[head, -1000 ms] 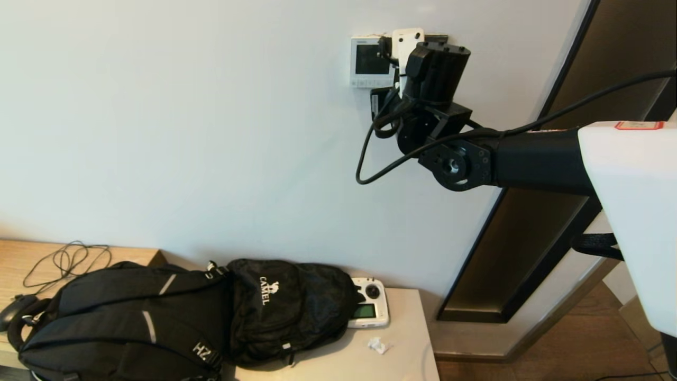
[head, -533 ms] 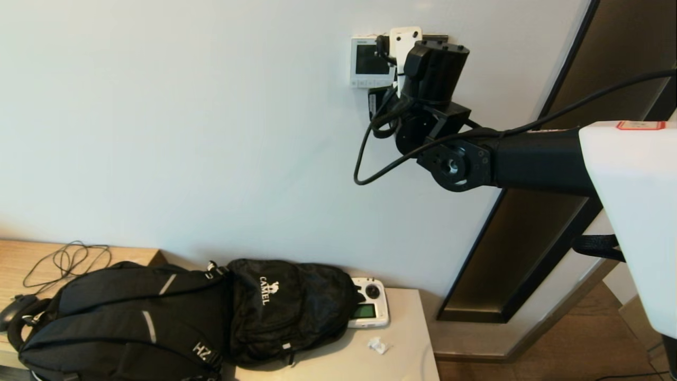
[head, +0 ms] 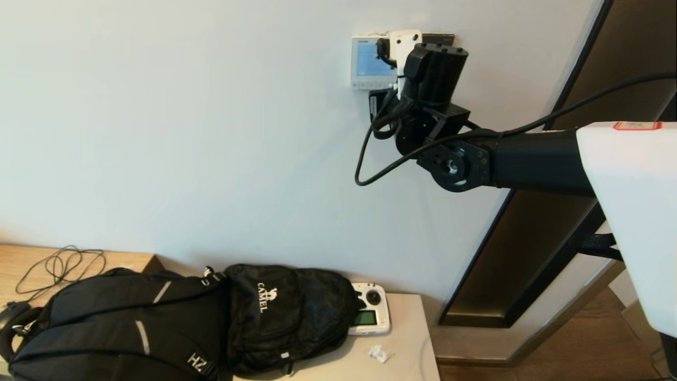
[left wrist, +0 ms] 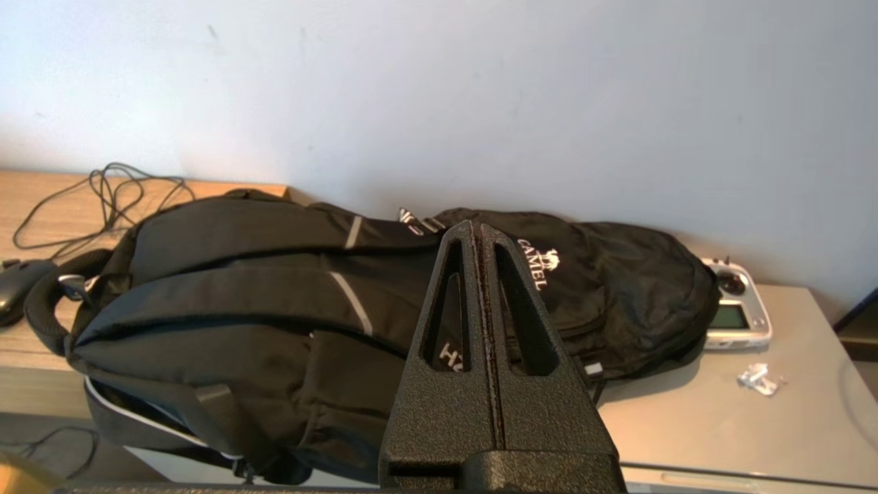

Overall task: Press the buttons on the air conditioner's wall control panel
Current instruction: Turn on the central air conditioner

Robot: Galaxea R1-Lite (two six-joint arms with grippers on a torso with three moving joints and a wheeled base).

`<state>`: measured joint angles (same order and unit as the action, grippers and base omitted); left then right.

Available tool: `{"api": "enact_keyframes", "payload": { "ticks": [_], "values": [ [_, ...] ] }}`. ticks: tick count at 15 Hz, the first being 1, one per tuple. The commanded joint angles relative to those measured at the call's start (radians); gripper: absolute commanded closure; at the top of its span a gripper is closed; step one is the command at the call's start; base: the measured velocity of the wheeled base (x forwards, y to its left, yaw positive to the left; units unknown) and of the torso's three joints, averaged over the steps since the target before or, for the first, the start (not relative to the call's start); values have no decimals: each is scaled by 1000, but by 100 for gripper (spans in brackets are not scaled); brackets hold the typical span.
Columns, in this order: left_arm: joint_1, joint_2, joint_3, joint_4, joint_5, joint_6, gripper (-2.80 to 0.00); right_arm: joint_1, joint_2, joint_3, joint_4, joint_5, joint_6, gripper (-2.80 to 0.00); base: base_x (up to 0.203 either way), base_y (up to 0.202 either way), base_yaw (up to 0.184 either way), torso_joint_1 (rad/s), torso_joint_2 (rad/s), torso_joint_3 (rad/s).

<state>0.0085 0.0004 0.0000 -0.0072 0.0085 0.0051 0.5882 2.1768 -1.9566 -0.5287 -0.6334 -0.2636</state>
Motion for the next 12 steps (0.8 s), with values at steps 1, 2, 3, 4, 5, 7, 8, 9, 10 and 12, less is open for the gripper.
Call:
{"api": "enact_keyframes", "payload": {
  "ticks": [1, 2, 3, 4, 5, 7, 8, 9, 10, 12],
  "values": [
    [1, -1, 0, 0, 1, -1, 0, 5, -2, -1, -5, -3, -2, 0, 0, 0, 0, 0, 0, 0],
    [1, 0, 0, 0, 1, -1, 0, 5, -2, -1, -4, -3, -2, 0, 0, 0, 0, 0, 0, 0],
    [1, 0, 0, 0, 1, -1, 0, 5, -2, -1, -4, -2, -2, 0, 0, 0, 0, 0, 0, 0],
    [1, 0, 0, 0, 1, -1, 0, 5, 0, -1, -7, -3, -3, 0, 0, 0, 0, 0, 0, 0],
    [1, 0, 0, 0, 1, -1, 0, 5, 0, -1, -7, -3, -3, 0, 0, 0, 0, 0, 0, 0],
    [1, 0, 0, 0, 1, -1, 0, 7, 0, -1, -7, -2, -3, 0, 0, 0, 0, 0, 0, 0],
    [1, 0, 0, 0, 1, -1, 0, 8, 1, -1, -7, -2, -5, 0, 0, 0, 0, 0, 0, 0],
    [1, 0, 0, 0, 1, 1, 0, 9, 3, -1, -8, -2, -6, 0, 0, 0, 0, 0, 0, 0],
    [1, 0, 0, 0, 1, 1, 0, 14, 8, -1, -9, -3, -6, 0, 0, 0, 0, 0, 0, 0],
    [1, 0, 0, 0, 0, -1, 0, 23, 8, -1, -8, -2, -6, 0, 0, 0, 0, 0, 0, 0]
  ]
}}
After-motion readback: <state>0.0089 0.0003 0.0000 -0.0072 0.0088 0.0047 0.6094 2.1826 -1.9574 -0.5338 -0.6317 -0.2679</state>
